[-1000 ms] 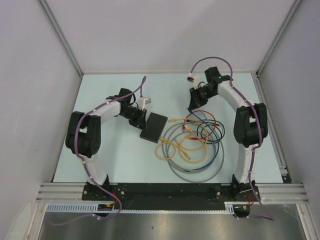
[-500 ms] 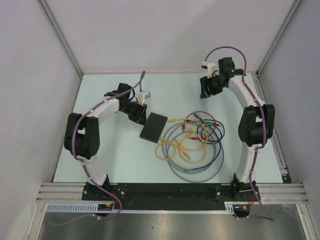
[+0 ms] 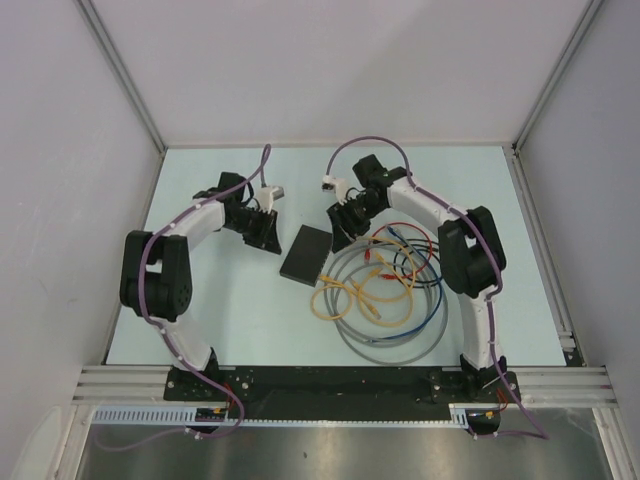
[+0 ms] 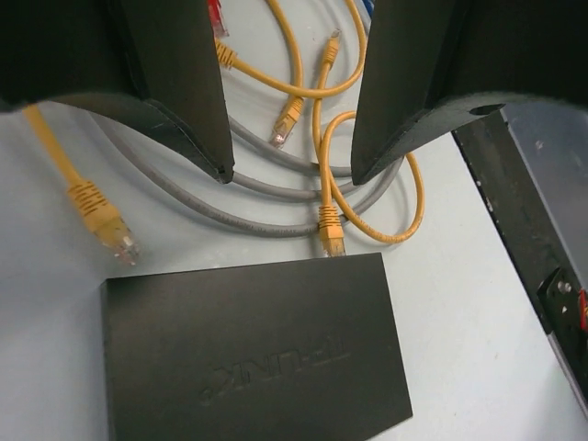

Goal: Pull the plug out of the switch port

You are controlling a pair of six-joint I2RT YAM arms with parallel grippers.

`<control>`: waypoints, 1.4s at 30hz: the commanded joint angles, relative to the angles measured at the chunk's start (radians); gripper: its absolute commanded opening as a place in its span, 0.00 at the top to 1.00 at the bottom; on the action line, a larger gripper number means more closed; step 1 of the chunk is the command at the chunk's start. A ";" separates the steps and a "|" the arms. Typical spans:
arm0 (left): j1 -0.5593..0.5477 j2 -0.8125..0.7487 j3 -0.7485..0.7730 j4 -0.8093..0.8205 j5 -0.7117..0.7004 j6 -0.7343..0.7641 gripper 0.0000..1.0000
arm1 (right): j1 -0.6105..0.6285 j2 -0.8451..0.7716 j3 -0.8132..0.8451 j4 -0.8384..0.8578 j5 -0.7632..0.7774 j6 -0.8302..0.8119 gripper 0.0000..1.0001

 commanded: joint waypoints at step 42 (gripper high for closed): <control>-0.048 0.167 -0.039 0.025 0.084 0.033 0.96 | 0.052 0.330 0.150 -0.126 -0.386 -0.112 0.60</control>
